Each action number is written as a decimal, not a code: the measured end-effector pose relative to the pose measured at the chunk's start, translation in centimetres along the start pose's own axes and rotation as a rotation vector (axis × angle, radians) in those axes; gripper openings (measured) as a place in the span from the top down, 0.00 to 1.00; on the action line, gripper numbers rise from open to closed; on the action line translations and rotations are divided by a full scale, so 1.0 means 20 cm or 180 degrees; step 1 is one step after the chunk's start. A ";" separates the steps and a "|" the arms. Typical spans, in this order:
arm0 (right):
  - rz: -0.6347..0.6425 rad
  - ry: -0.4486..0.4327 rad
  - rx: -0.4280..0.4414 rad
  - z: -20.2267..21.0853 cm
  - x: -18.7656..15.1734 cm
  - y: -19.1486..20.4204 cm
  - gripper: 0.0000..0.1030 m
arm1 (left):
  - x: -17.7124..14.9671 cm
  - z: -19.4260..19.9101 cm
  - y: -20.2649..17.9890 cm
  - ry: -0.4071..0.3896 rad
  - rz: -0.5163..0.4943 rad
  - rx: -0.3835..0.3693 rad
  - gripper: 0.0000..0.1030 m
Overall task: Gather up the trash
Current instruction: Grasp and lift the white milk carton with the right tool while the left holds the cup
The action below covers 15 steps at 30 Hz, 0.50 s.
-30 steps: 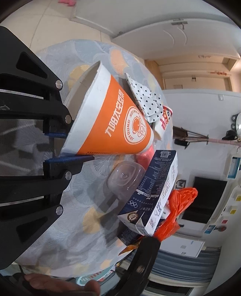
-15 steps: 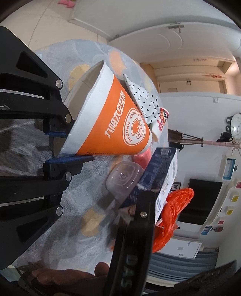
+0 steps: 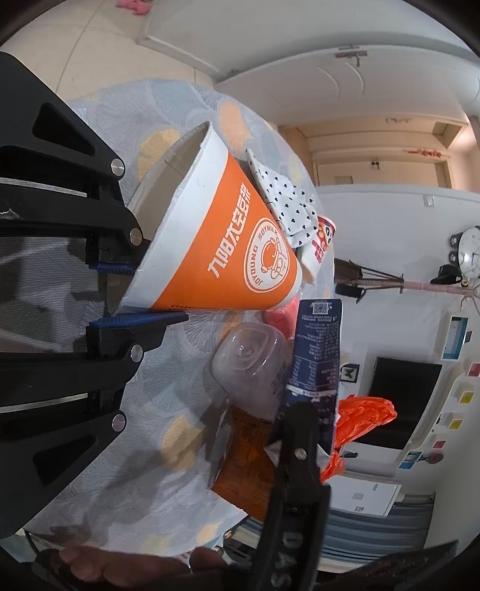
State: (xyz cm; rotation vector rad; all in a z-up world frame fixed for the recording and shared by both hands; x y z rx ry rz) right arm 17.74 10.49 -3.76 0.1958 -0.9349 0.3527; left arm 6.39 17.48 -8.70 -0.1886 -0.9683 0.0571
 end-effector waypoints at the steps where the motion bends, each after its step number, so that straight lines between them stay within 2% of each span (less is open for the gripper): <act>1: 0.0000 0.0000 0.0000 0.00 0.00 0.00 0.48 | 0.00 0.00 -0.01 0.0007 -0.0011 0.0007 0.84; 8: -0.0203 -0.0084 0.0077 0.11 -0.02 -0.10 0.48 | 0.01 0.06 -0.04 0.0001 -0.0089 0.0010 0.88; 15: -0.0290 -0.0270 0.0112 0.26 -0.01 -0.14 0.49 | 0.08 0.21 -0.09 -0.0208 -0.0229 0.0044 0.90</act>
Point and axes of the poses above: each gripper's, at about its wrist camera, not at the fingertips, and z roughly against the way its jaws point, y to its left, x to its top, the point moved 5 cm from there along -z, roughly the way its jaws point, and after that the axes turned 11 degrees about -x, right-handed, at the moved point
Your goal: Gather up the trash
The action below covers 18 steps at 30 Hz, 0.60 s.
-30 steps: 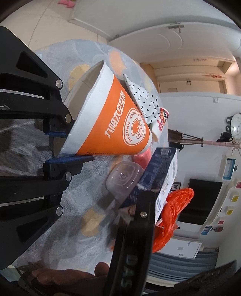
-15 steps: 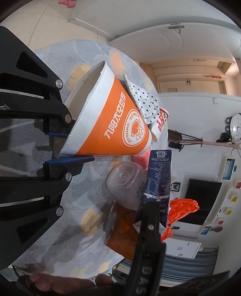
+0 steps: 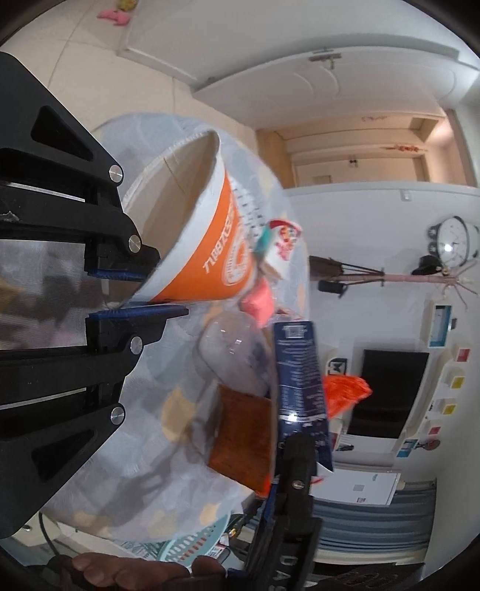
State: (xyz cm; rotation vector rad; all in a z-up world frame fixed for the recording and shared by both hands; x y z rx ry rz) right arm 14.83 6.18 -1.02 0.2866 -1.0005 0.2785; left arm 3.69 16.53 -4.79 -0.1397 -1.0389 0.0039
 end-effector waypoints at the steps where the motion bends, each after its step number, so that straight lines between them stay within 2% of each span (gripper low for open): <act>1: -0.0003 -0.0025 0.0006 0.02 0.00 0.00 0.49 | 0.02 0.02 -0.01 -0.0038 -0.0014 -0.0005 0.90; 8: -0.0076 -0.0052 0.0054 0.09 0.00 0.00 0.49 | 0.09 0.16 -0.02 -0.0223 -0.0068 -0.0003 0.90; 18: -0.0111 -0.0252 0.0098 0.24 0.04 -0.02 0.52 | 0.16 0.25 -0.05 -0.0385 -0.0073 -0.0072 0.90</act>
Point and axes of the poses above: each gripper's, at about its wrist camera, not at the fingertips, and z roughly against the way its jaws point, y to its left, x to its top, the point moved 5 cm from there along -z, roughly the way its jaws point, and after that the axes turned 11 degrees about -x, right-handed, at the moved point
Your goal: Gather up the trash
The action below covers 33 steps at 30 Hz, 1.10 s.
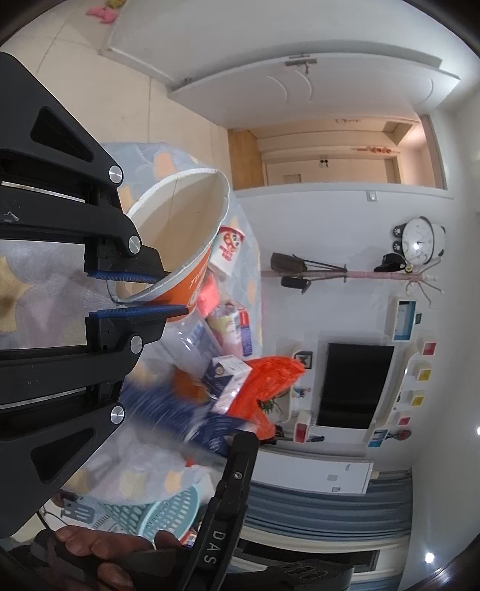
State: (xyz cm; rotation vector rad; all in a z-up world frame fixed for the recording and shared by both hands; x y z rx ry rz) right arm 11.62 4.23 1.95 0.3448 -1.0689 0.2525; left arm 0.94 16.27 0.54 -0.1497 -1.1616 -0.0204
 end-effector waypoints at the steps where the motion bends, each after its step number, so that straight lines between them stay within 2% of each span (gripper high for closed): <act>1: -0.0007 -0.0004 0.0005 0.01 0.00 0.00 0.57 | 0.01 0.01 -0.01 -0.0017 -0.0013 0.0000 0.91; 2: -0.0019 -0.0009 0.0014 0.02 0.00 -0.01 0.63 | 0.01 0.01 -0.01 -0.0026 -0.0018 0.0000 0.91; 5: -0.0030 -0.0017 0.0021 0.03 0.00 -0.02 0.63 | 0.02 0.01 -0.02 -0.0028 -0.0033 -0.0013 0.90; 7: 0.0040 0.0096 0.0012 -0.01 -0.03 -0.02 0.63 | 0.01 0.00 -0.02 -0.0011 -0.0025 -0.0005 0.90; 9: 0.0069 0.0146 -0.0111 -0.07 -0.07 -0.04 0.63 | 0.00 -0.01 -0.01 0.0007 0.0006 -0.0021 0.90; 11: -0.0007 0.0367 -0.0133 -0.15 -0.14 -0.09 0.63 | -0.03 -0.02 -0.01 0.0038 0.0035 -0.0031 0.90; 16: -0.0116 0.0355 -0.0251 -0.27 -0.18 -0.16 0.63 | -0.07 -0.07 0.02 0.0166 0.0097 -0.0023 0.90; 17: -0.0166 0.0421 -0.0243 -0.30 -0.18 -0.17 0.63 | -0.07 -0.07 0.03 0.0181 0.0096 -0.0020 0.90; 19: -0.0260 0.0382 -0.0125 -0.28 -0.15 -0.18 0.63 | -0.06 -0.06 0.04 0.0168 0.0031 0.0023 0.90; 20: -0.0234 0.0314 -0.0120 -0.25 -0.12 -0.17 0.62 | -0.06 -0.06 0.05 0.0172 0.0017 0.0045 0.90; 24: -0.0092 0.0352 -0.0135 -0.22 -0.10 -0.19 0.58 | -0.03 -0.08 0.10 0.0164 0.0127 0.0052 0.90; 31: -0.0217 0.0482 -0.0228 -0.20 -0.15 -0.35 0.54 | -0.05 -0.13 0.06 0.0221 0.0096 0.0006 0.90; 33: -0.0183 0.0481 -0.0254 -0.20 -0.15 -0.35 0.50 | -0.04 -0.13 0.05 0.0221 0.0077 -0.0013 0.90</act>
Point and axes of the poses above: each gripper's, at about its wrist camera, not at the fingertips, and z roughly against the way its jaws point, y to its left, x to its top, the point moved 5 cm from there along -z, roughly the way its jaws point, and after that the axes turned 11 degrees about -x, right-handed, at the moved point
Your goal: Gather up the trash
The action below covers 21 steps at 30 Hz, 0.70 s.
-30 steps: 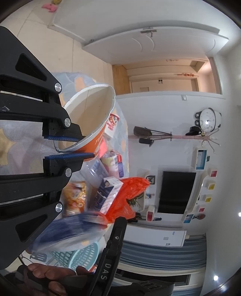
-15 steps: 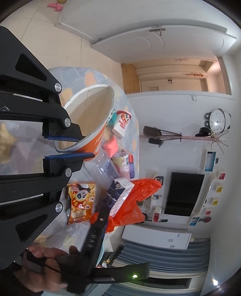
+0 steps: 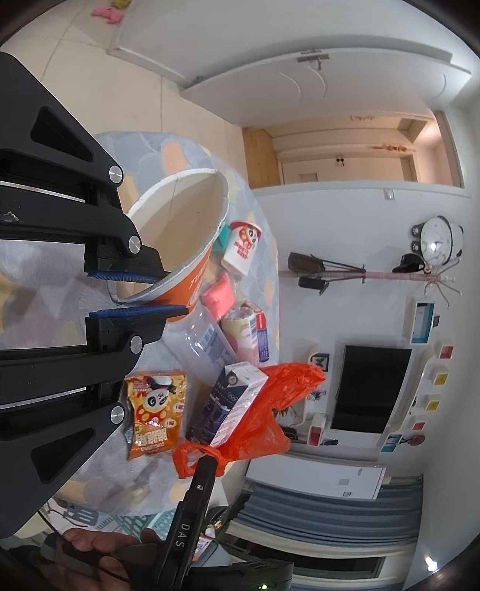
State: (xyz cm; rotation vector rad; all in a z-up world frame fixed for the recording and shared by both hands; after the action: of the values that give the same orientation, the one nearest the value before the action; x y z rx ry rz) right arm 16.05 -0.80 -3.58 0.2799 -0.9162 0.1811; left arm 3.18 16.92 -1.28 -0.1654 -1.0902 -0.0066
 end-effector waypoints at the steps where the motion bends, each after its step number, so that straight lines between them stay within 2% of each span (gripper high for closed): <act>1: 0.0014 -0.0028 -0.0010 0.01 0.00 0.00 0.49 | 0.01 0.00 0.00 -0.0015 -0.0006 -0.0008 0.90; 4: 0.0133 -0.0205 -0.0050 0.07 0.04 0.03 0.46 | 0.04 0.02 -0.02 -0.0071 -0.0046 -0.0015 0.90; 10: 0.0635 -0.0559 -0.0248 0.13 0.15 0.15 0.28 | 0.02 0.01 -0.02 -0.0060 -0.0025 -0.0031 0.90; 13: 0.1031 -0.0418 -0.0312 0.04 0.15 0.26 0.26 | 0.02 0.00 0.00 -0.0033 -0.0001 -0.0018 0.90; 16: 0.1409 -0.0253 -0.0628 -0.12 0.10 0.33 0.26 | 0.02 0.00 0.01 -0.0027 0.0019 -0.0022 0.90; 19: 0.1660 -0.0168 -0.1029 -0.26 0.07 0.33 0.31 | 0.01 -0.01 0.02 0.0000 0.0018 -0.0017 0.90; 21: 0.1685 -0.0088 -0.1116 -0.32 0.06 0.31 0.33 | 0.01 -0.02 0.03 0.0025 0.0035 -0.0021 0.90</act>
State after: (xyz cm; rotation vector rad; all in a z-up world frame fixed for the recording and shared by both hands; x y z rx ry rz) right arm 20.03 7.13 -5.30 -0.2924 -1.0172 0.4977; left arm 3.63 17.52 -1.45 -0.1772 -1.0816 -0.0008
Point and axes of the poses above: each gripper's, at about its wrist camera, not at the fingertips, and z roughly against the way its jaws point, y to its left, x to its top, the point moved 5 cm from there along -z, roughly the way its jaws point, and after that the axes turned 11 degrees about -x, right-handed, at the moved point
